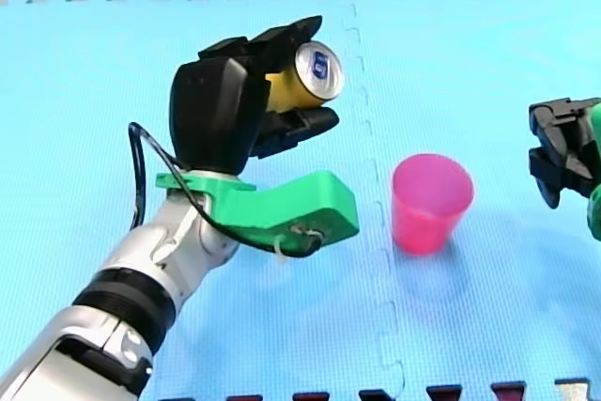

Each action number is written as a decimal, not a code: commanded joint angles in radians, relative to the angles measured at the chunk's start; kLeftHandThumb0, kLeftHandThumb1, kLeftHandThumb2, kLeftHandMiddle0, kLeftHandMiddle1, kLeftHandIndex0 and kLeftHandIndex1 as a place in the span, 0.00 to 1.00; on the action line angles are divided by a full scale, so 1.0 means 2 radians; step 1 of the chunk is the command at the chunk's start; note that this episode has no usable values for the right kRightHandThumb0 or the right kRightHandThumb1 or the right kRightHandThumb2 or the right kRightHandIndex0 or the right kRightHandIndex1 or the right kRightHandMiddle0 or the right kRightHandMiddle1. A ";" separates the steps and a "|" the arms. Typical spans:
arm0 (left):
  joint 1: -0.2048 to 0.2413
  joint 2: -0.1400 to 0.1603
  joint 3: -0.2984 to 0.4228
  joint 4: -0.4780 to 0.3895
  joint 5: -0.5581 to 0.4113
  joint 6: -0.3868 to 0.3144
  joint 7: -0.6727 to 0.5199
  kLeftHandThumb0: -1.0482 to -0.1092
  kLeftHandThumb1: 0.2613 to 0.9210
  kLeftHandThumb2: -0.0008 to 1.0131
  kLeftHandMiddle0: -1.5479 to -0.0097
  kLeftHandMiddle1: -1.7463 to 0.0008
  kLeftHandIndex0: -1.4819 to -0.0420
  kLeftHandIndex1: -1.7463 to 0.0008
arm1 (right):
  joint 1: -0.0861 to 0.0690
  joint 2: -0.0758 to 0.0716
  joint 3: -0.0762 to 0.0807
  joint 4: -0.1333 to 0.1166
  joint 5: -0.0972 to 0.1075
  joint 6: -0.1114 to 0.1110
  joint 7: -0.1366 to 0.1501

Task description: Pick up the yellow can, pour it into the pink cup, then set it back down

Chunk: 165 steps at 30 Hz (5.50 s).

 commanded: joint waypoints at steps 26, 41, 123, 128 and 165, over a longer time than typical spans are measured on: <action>0.095 -0.004 0.112 -0.025 -0.106 -0.084 -0.004 0.71 0.81 0.01 0.18 0.93 0.20 1.00 | 0.001 -0.011 -0.005 0.003 0.001 -0.008 0.003; 0.100 -0.023 0.137 -0.008 -0.132 -0.121 -0.042 0.73 0.84 0.00 0.19 0.97 0.21 1.00 | 0.005 -0.013 -0.004 0.004 -0.001 -0.011 -0.001; 0.069 -0.074 0.174 0.120 -0.184 -0.159 -0.183 0.33 0.78 0.00 0.61 1.00 0.64 1.00 | 0.008 -0.022 0.001 0.003 -0.008 -0.022 -0.007; 0.064 -0.062 0.140 0.122 -0.140 -0.116 -0.150 0.02 0.91 0.03 0.77 1.00 0.82 1.00 | 0.008 -0.022 0.000 0.003 -0.007 -0.021 -0.006; 0.155 -0.038 0.140 0.005 -0.197 -0.239 -0.290 0.00 0.88 0.00 0.81 1.00 0.84 0.99 | 0.005 -0.020 -0.002 0.003 -0.006 -0.021 -0.009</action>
